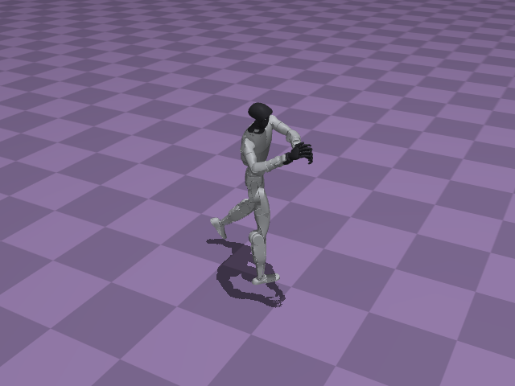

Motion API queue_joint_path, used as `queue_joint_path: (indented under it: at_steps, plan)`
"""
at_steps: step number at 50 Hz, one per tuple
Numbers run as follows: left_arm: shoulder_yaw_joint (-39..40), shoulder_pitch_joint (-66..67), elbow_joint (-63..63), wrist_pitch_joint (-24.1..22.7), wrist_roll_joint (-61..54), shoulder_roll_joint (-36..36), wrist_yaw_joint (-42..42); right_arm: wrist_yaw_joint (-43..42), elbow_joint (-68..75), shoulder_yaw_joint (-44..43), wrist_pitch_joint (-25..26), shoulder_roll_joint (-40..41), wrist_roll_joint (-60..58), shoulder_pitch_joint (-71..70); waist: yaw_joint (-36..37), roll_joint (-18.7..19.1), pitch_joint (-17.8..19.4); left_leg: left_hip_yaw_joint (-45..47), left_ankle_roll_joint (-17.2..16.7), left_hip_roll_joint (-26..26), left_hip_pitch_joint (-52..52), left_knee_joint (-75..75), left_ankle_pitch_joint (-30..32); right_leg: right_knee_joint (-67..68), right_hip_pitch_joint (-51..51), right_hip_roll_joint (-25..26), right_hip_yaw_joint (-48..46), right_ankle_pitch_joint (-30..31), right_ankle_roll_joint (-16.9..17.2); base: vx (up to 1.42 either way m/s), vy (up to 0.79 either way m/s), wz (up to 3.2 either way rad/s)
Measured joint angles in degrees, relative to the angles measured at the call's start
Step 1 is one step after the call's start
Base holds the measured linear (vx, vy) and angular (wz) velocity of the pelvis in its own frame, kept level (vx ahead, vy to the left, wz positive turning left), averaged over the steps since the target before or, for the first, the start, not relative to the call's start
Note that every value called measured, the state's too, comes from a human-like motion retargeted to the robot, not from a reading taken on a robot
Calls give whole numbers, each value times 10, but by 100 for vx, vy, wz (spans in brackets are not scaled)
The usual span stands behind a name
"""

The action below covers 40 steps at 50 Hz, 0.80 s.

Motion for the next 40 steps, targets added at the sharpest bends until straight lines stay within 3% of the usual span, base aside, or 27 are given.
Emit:
queue_joint_path:
  at_steps: [5,10,13,15,18,20,23,25,32,35,38,40]
  plan:
    - [46,43,-33,-71,65,1,97,-48,-22,8,-20,12,-22,19,27,-21,-10,127,44,94,-36,24,-111,39,12,-1,-111,-19,-16,-20,4,205]
    - [119,124,-84,-93,58,-5,66,-87,-40,8,-36,45,-51,51,58,-37,-22,353,96,192,-29,-20,-206,106,12,-22,-241,-48,-18,-18,17,246]
    - [165,205,-121,-103,67,3,37,-76,-59,1,-43,76,-80,90,92,-57,-38,470,103,196,-10,-94,-252,153,1,-48,-304,-57,-16,-16,24,227]
    - [192,262,-140,-92,95,17,17,-50,-74,0,-46,100,-98,120,122,-80,-49,484,98,179,-14,-141,-268,177,-3,-67,-341,-55,-16,-15,31,203]
    - [234,335,-185,-98,14,12,-6,-30,-83,23,-39,129,-115,147,190,-114,-47,429,100,152,-34,-199,-271,187,8,-88,-396,-36,-35,-14,34,181]
    - [236,378,-184,-88,151,52,0,-18,-84,44,-56,146,-125,165,241,-136,-50,393,102,140,-48,-222,-268,184,20,-96,-426,-19,-61,-9,31,160]
    - [276,429,-224,-78,107,55,-3,9,-85,74,-47,172,-132,164,336,-165,-43,345,111,124,-70,-245,-266,196,28,-110,-452,12,-74,-4,32,150]
    - [286,444,-238,-71,153,79,17,16,-85,95,-50,178,-135,149,401,-182,-38,308,118,112,-93,-242,-267,220,26,-122,-452,30,-77,-1,32,153]
    - [317,450,-284,-79,120,101,39,20,-62,165,-38,197,-138,50,604,-216,-27,166,120,65,-141,-240,-264,292,38,-137,-398,107,-79,10,26,178]
    - [346,436,-341,-126,50,95,72,15,-43,188,-30,213,-141,-12,660,-231,-23,107,111,45,-145,-264,-252,299,53,-123,-353,142,-73,18,17,193]
    - [370,412,-367,-122,137,129,73,27,-34,209,-36,228,-137,-77,702,-248,-18,57,105,32,-144,-294,-246,296,70,-100,-303,178,-62,19,12,180]
    - [395,395,-407,-155,118,129,93,14,-20,218,-36,255,-126,-120,722,-264,-12,28,104,22,-142,-316,-242,296,77,-88,-272,202,-50,18,9,168]
